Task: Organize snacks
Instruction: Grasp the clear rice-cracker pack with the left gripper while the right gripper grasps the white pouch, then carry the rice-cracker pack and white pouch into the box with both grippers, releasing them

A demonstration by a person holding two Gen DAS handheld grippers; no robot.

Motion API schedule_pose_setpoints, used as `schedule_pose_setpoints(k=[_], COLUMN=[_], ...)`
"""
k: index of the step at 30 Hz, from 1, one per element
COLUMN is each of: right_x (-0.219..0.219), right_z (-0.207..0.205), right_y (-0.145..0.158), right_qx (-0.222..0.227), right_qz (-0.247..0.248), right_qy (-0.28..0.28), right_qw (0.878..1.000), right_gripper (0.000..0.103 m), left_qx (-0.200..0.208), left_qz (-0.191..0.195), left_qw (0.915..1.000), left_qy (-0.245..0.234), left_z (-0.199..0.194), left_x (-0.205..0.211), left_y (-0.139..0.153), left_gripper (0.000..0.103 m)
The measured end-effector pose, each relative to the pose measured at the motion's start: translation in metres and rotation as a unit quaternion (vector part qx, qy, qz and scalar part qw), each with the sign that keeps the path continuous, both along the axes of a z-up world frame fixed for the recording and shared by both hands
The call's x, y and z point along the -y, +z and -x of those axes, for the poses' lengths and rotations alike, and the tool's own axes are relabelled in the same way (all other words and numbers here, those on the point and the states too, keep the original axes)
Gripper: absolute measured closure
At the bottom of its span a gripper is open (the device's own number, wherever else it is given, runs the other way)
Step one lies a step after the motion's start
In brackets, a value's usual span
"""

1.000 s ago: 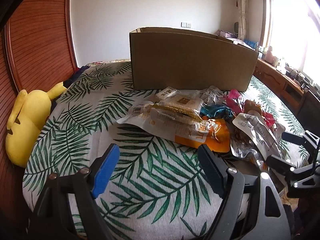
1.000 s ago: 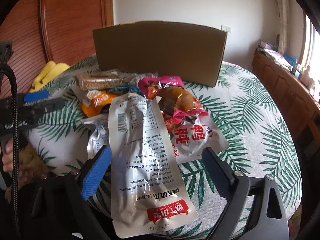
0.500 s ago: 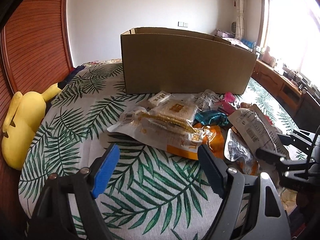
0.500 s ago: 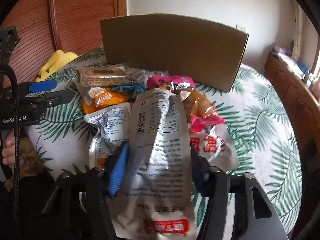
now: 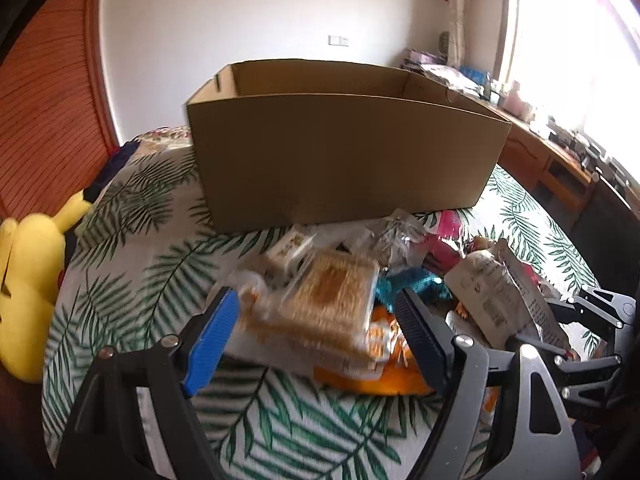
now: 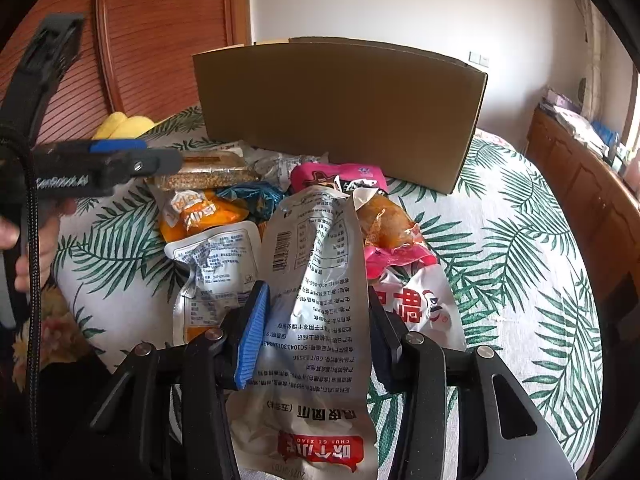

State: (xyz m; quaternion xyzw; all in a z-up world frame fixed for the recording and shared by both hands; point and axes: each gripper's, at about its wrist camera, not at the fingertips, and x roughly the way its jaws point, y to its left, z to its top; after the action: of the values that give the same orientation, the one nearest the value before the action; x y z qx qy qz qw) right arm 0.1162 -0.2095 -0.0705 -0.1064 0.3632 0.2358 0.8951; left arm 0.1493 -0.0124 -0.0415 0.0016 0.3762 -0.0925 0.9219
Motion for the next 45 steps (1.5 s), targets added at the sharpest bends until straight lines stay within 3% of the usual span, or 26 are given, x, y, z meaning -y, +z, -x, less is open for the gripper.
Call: schedule_pose_setpoints(k=[5,12,16,20,32,34,37,39,45], right_x=[-0.004,-0.015,-0.018,-0.015,-0.003,-0.003,-0.005,-0.007,-0.017], right_z=[-0.003,-0.009,-0.017,-0.02,-0.018,-0.016,-0.012,-0.011,-0.006], right_y=[0.001,0.001,-0.005,-0.006,0.011,0.018,0.03,0.036,0.04], right_qx=[-0.001,0.004,-0.005,-0.013,0.004,0.012,0.017,0.019,0.029], right_qz=[0.012,0.033,0.036,0.026,-0.004,-0.014,-0.02,-0.024,-0.01], right_qy=[0.006,0.007,0.008,0.013,0.017,0.018,0.03,0.034,0.045], right_qw=[1.0,0.999,0.999,1.0,1.0,1.0,0.999,0.999,0.999], right_gripper=[0.055,0.052,0.045,0.046,0.069,0.08,0.088,0.103,0.103], left_qx=[-0.041,-0.082,-0.087,-0.08,-0.054,-0.049,-0.041,-0.035,-0.026], left_qz=[-0.016,-0.041,-0.046,-0.042,-0.012,-0.007,-0.005,0.001,0.01], left_qw=[0.9984,0.9942,0.9932,0.9937,0.9968,0.9972,0.9975,0.9977,0.9976], left_qy=[-0.034,-0.056,-0.063,-0.067,-0.058,-0.057,-0.057,-0.058,-0.063], left_z=[-0.023,-0.042,-0.043,-0.037,-0.018,-0.014,-0.01,-0.005,0.001], left_x=[0.009,0.015,0.017,0.016,0.002,-0.001,-0.001,-0.003,0.002], left_y=[-0.003,-0.015,-0.019,-0.018,-0.008,-0.006,-0.002,0.001,0.009], left_gripper=[0.023,0.036,0.045,0.055,0.058,0.058,0.058,0.058,0.058])
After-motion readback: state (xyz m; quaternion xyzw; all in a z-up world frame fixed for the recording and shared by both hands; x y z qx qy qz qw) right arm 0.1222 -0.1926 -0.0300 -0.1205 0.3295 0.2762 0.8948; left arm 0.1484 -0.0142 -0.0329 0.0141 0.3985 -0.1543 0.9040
